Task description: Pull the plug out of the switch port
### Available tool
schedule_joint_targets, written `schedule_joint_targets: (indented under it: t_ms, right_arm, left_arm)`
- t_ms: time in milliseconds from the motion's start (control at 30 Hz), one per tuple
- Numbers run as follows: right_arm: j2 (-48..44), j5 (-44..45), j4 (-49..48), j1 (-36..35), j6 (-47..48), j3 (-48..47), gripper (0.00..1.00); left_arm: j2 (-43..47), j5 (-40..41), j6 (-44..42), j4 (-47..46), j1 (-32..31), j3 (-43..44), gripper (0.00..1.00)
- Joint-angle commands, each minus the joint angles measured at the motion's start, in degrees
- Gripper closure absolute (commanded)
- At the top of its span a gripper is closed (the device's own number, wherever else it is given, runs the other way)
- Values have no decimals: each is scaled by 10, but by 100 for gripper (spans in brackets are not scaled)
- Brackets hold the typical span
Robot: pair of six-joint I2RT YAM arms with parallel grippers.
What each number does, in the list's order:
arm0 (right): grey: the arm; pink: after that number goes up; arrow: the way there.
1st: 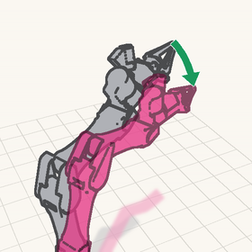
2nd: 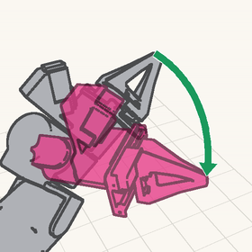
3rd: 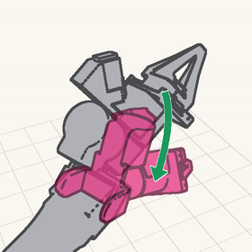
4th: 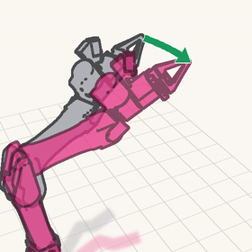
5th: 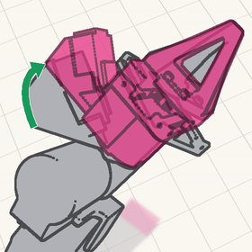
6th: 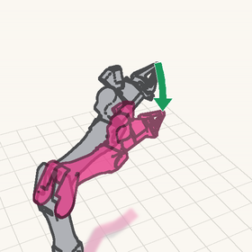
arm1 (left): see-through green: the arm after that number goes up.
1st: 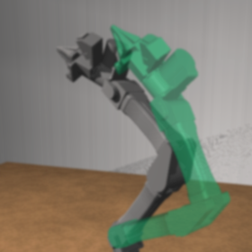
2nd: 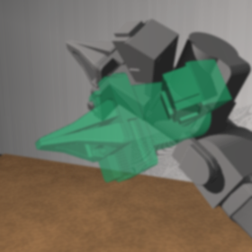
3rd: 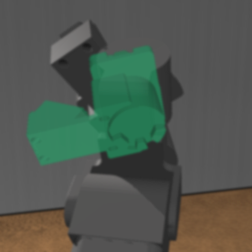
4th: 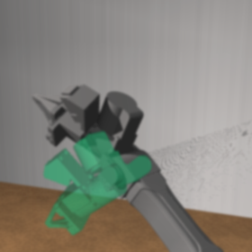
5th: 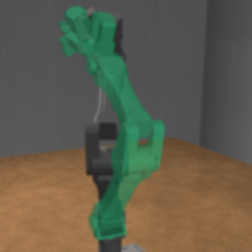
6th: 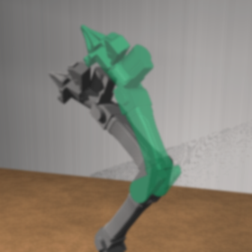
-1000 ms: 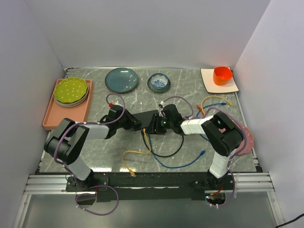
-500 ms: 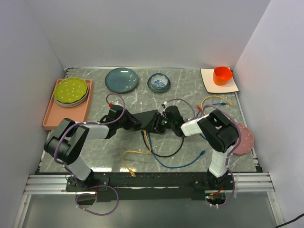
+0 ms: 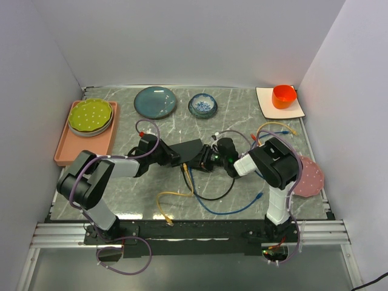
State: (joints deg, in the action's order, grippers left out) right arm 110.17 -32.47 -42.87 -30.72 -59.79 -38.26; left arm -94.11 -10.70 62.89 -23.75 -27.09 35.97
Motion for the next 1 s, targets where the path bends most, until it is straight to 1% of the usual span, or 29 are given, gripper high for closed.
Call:
schedule_joint_targets:
  t_ms: [0,300,400,567,767,967]
  right_arm:
    - [26,0,-20,10,-15,9,63]
    - [54,-14,-94,17,-87,16,63]
    - [58,-15,-103,17,-102,13,66]
    - [51,-11,-86,17,-103,6,69]
    - [58,-11,-95,17,-123,6,74]
    - [62,-13,-99,15,-119,8,84]
  left_arm:
    - [-11,9,3,10,-2,2,83]
    - [-10,9,4,9,-2,0,83]
    - [-9,9,5,6,-3,-3,83]
    - [-6,12,3,6,-7,-5,83]
    - [-6,13,3,6,-10,-5,83]
    - [-5,15,3,6,-12,-6,83]
